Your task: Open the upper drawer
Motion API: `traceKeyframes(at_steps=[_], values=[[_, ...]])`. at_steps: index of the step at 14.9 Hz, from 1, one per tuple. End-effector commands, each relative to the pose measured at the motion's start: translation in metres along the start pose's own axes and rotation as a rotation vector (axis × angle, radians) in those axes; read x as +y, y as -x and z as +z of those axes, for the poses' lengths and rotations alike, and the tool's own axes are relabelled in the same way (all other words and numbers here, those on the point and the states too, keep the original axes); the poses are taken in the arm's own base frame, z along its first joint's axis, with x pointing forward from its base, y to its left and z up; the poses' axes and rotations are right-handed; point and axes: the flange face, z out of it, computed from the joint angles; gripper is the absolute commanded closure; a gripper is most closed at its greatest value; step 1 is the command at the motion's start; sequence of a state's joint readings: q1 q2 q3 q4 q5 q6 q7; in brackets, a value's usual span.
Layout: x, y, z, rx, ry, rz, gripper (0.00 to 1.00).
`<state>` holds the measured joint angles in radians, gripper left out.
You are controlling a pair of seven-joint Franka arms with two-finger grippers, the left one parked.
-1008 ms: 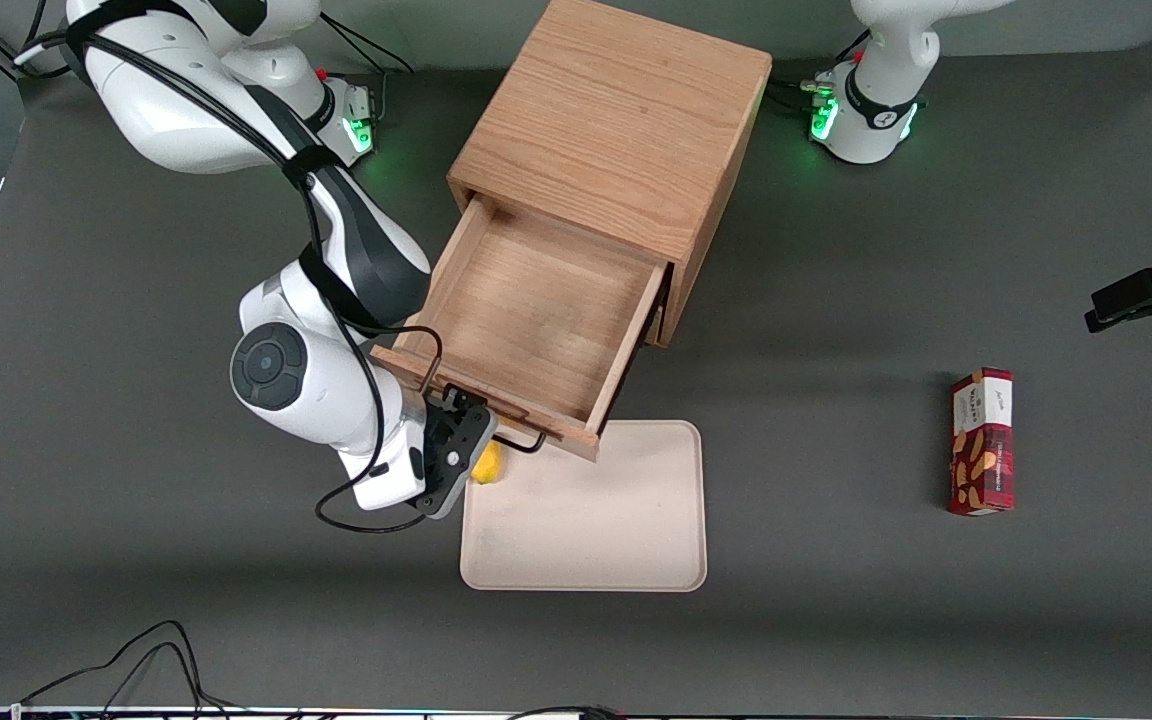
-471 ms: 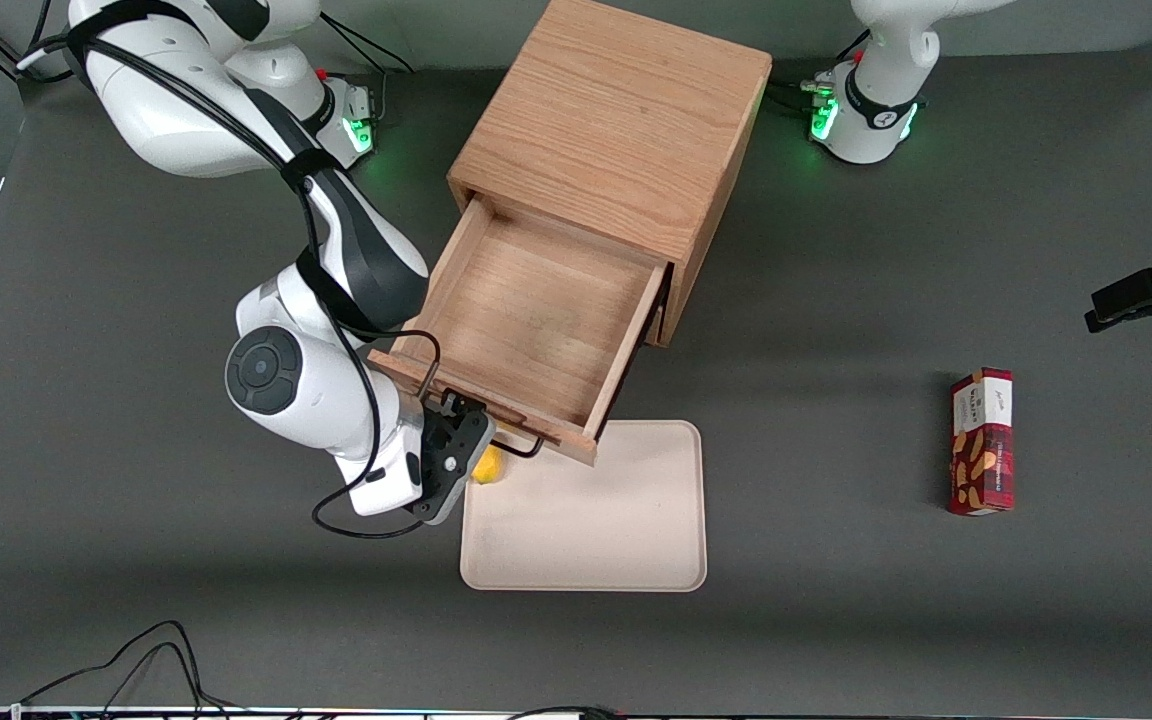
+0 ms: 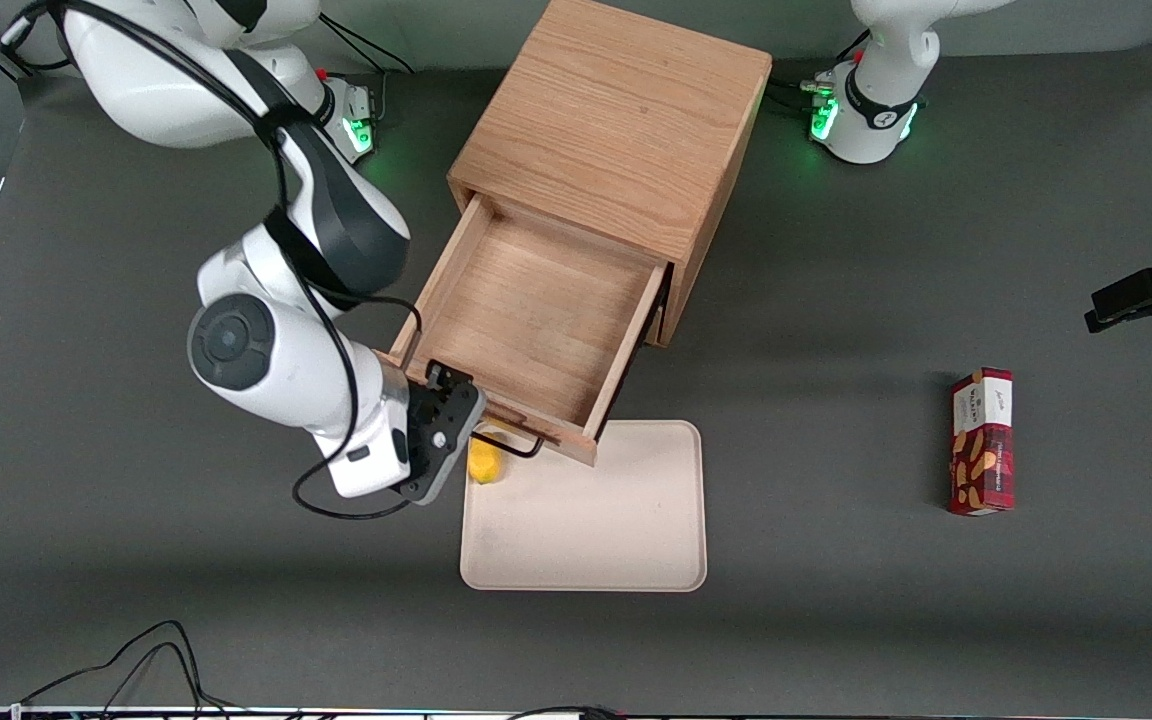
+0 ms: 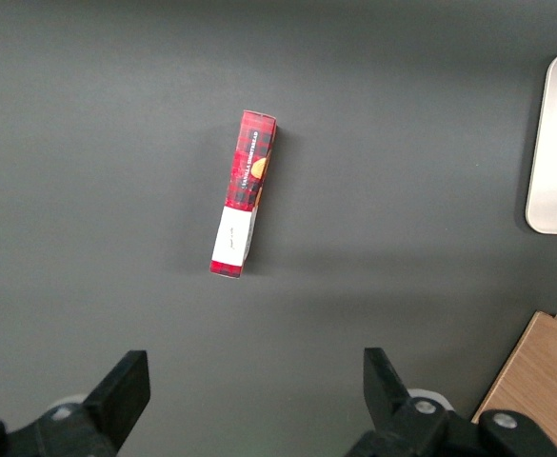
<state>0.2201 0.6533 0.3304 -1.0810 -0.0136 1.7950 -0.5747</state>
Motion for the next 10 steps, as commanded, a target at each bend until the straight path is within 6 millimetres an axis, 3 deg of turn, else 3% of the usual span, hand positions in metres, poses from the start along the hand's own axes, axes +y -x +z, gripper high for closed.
traceKeyframes(at_steps=[1,4,10], values=[[-0.022,0.012,-0.062,-0.003,0.004,-0.008,0.00],[-0.048,0.040,-0.111,-0.048,-0.055,0.009,0.00],[-0.181,0.121,-0.183,-0.138,0.094,0.214,0.00]])
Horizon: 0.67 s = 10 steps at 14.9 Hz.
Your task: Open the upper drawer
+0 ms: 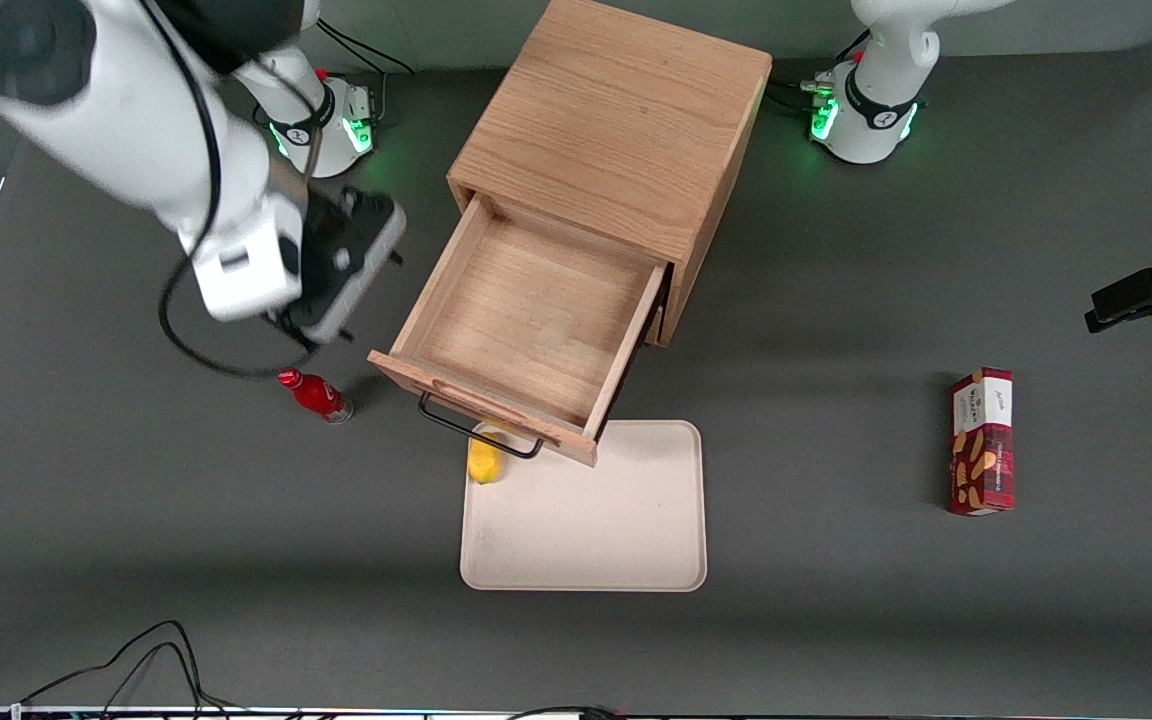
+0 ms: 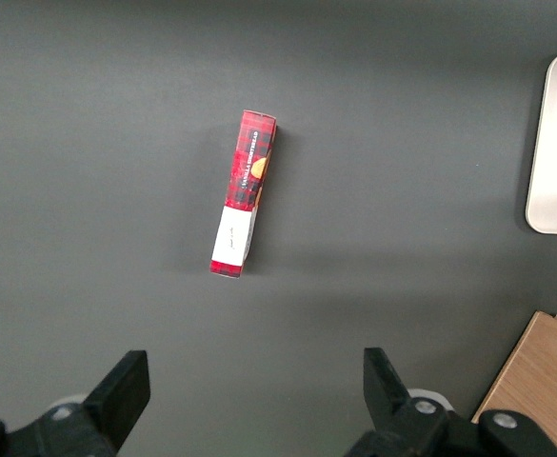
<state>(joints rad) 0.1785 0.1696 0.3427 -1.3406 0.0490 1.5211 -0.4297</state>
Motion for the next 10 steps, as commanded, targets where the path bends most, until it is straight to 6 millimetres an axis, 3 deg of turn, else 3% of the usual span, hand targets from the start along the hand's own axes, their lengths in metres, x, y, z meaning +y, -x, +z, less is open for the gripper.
traceKeyframes(at_steps=[1,3,4,7,10], values=[[-0.066,0.077,-0.013,-0.057,0.076,0.150,0.00],[-0.084,0.111,-0.020,-0.089,0.104,0.260,0.00],[-0.078,0.126,-0.023,-0.104,0.110,0.344,0.00],[-0.038,0.157,-0.030,-0.129,0.102,0.586,0.00],[0.005,0.169,-0.032,-0.116,0.083,0.675,0.00]])
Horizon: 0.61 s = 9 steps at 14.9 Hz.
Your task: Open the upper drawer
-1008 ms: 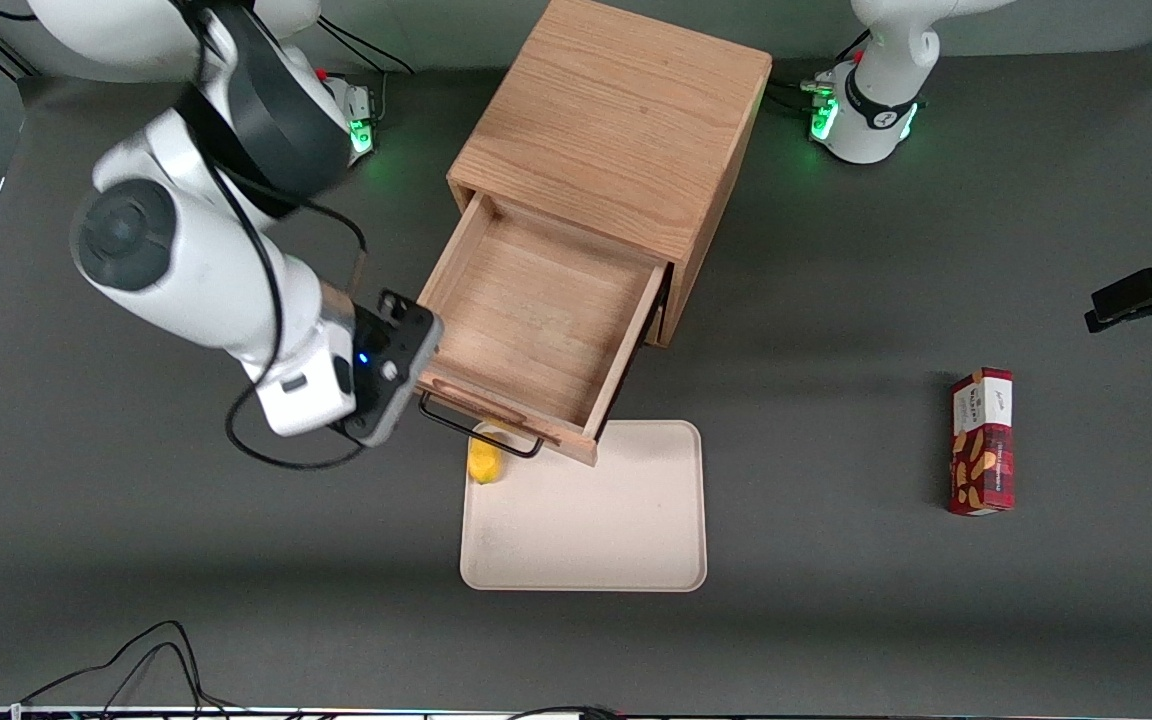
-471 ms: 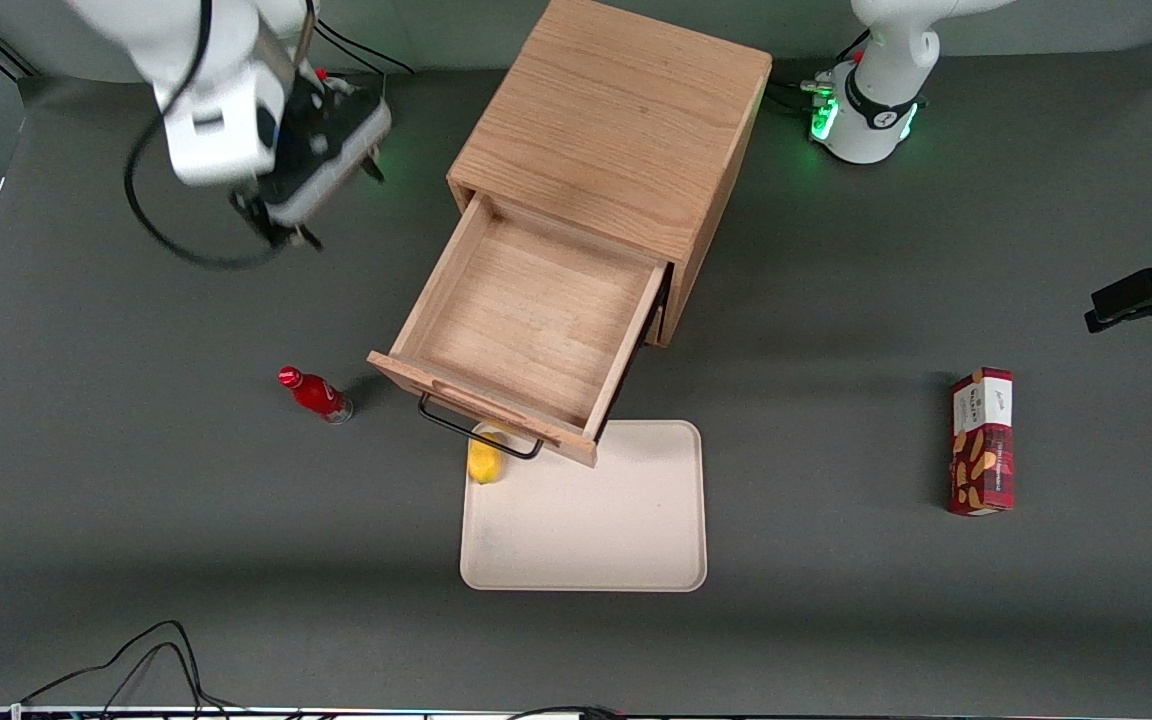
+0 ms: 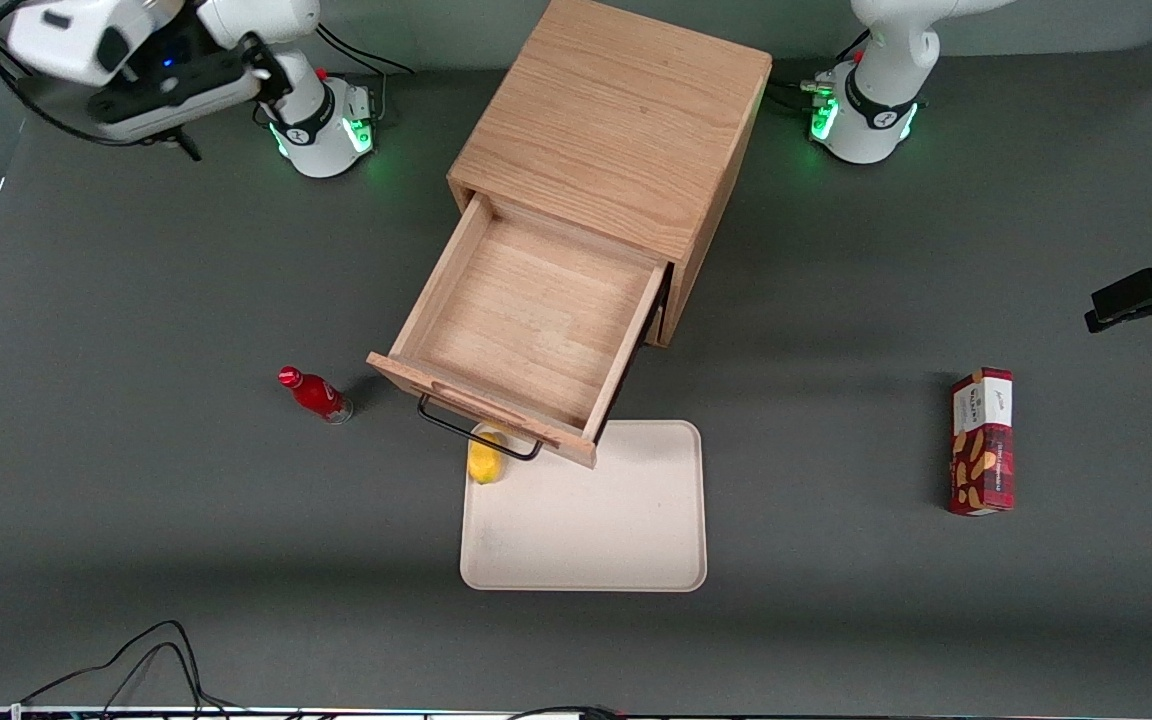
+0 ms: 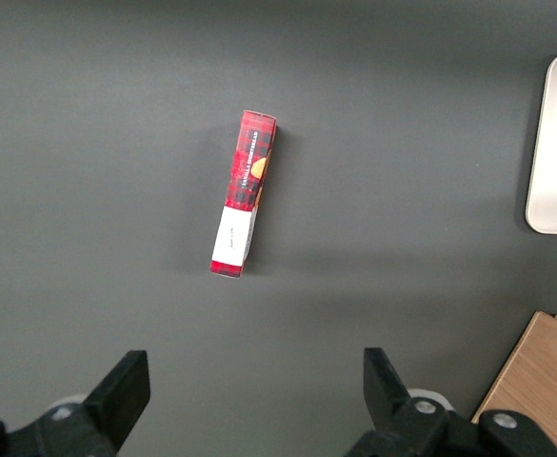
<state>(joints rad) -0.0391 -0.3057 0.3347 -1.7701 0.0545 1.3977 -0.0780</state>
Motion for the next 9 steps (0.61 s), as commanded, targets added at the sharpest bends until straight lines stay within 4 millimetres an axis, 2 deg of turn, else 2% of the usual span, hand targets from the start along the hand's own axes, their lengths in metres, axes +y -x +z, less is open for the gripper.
traceKeyframes(at_steps=[1,3,6,8,9], values=[[0.038,-0.022,-0.001,0.008,-0.039,0.101,0.00],[0.070,-0.045,-0.003,0.006,-0.081,0.137,0.00],[0.093,-0.051,-0.003,0.013,-0.083,0.195,0.00],[0.128,-0.054,-0.006,0.025,-0.105,0.320,0.00],[0.134,-0.057,-0.003,0.020,-0.114,0.324,0.00]])
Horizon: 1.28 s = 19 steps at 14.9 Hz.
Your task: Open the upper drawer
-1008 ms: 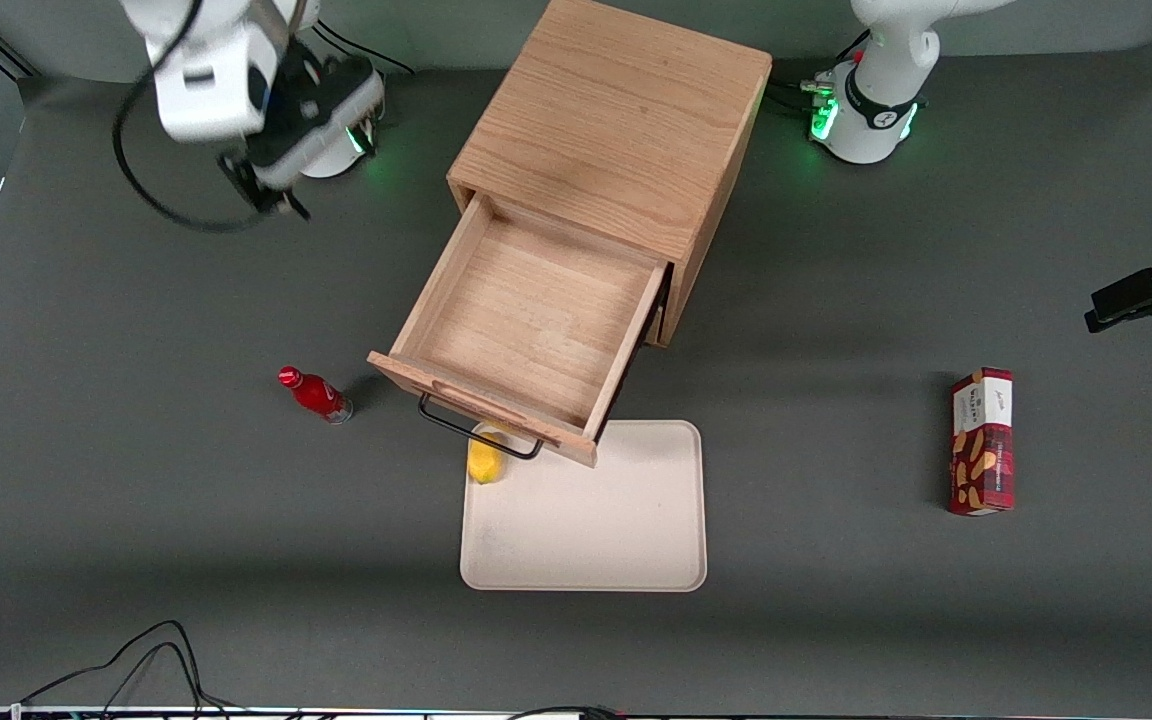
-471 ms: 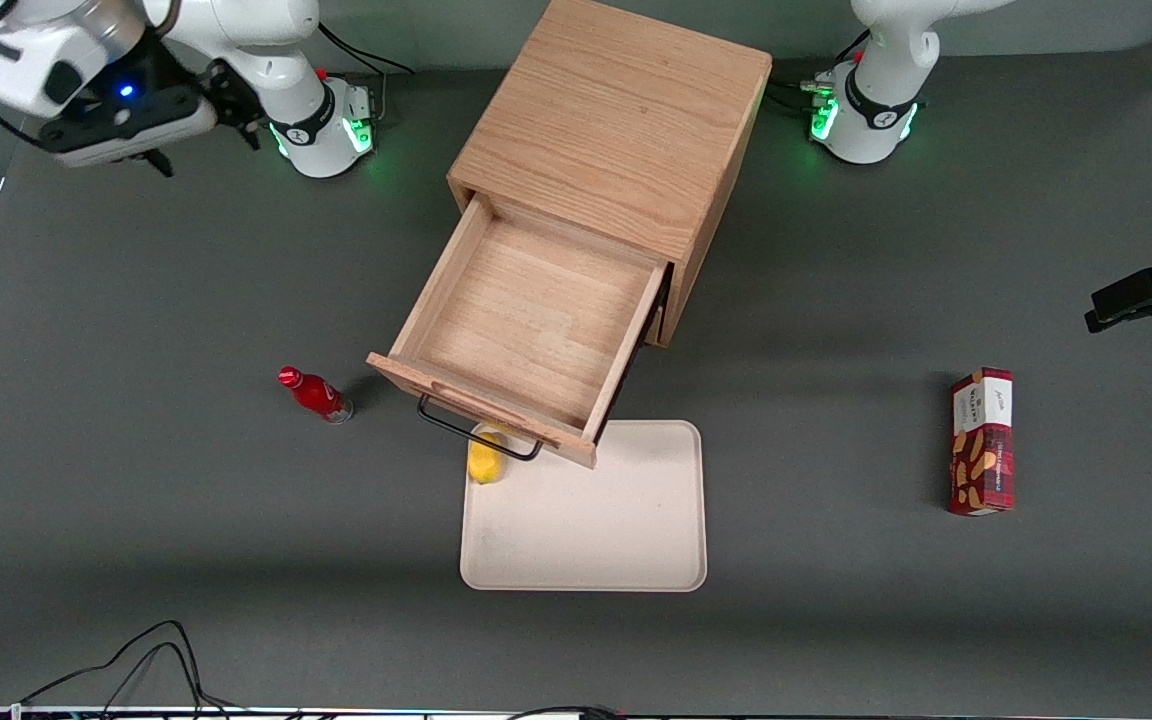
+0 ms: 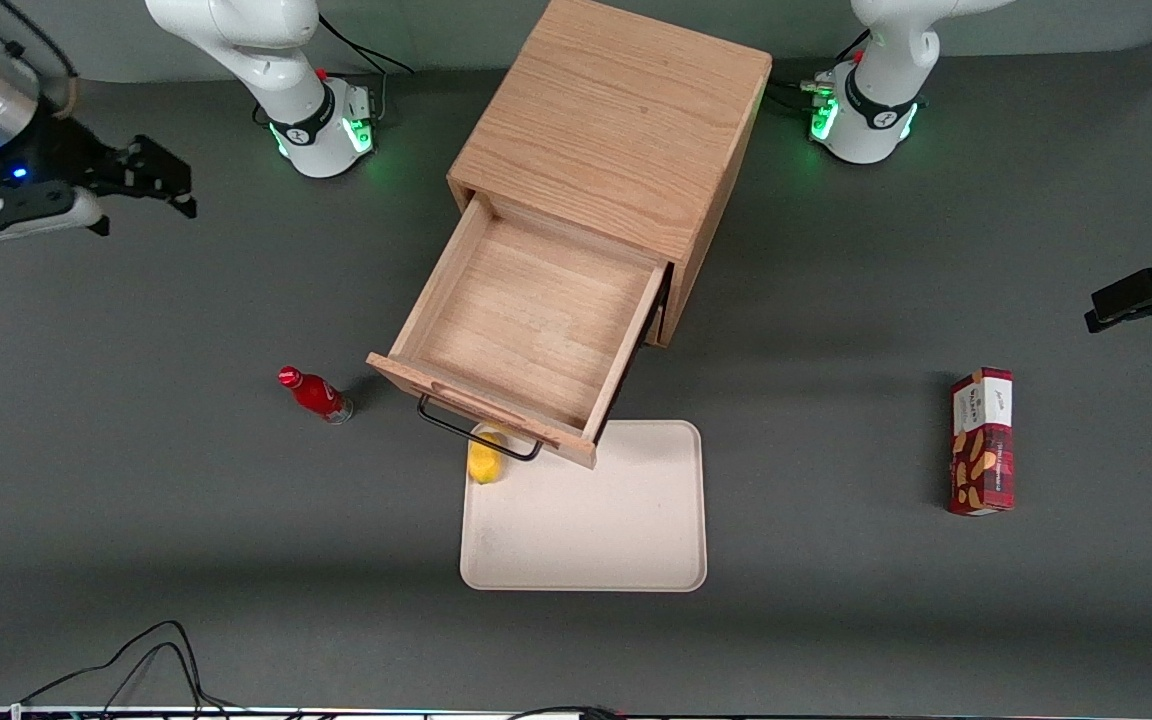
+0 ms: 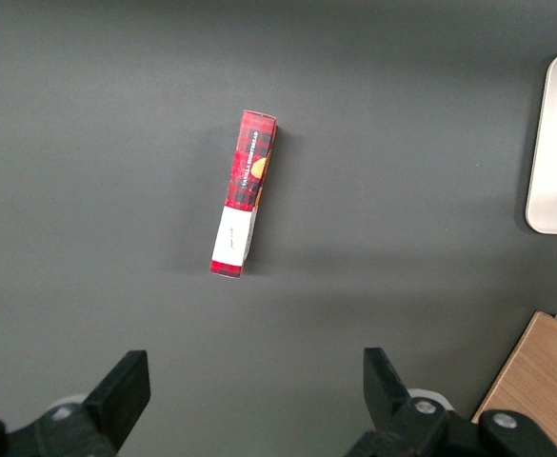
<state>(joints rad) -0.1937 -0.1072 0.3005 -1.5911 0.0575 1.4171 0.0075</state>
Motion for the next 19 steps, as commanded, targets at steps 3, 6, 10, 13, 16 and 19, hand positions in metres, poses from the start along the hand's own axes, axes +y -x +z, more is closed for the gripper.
traceKeyframes(at_steps=[3,6,10,13,16,19], values=[[0.015,-0.021,0.005,-0.019,-0.024,0.062,0.00],[0.035,-0.024,0.010,-0.024,-0.038,0.089,0.00],[0.032,-0.032,0.029,0.026,-0.042,0.086,0.00],[0.031,-0.027,0.040,0.032,-0.044,0.094,0.00],[0.036,-0.027,0.055,0.018,-0.045,0.113,0.00],[0.042,-0.009,0.064,-0.008,-0.005,0.117,0.00]])
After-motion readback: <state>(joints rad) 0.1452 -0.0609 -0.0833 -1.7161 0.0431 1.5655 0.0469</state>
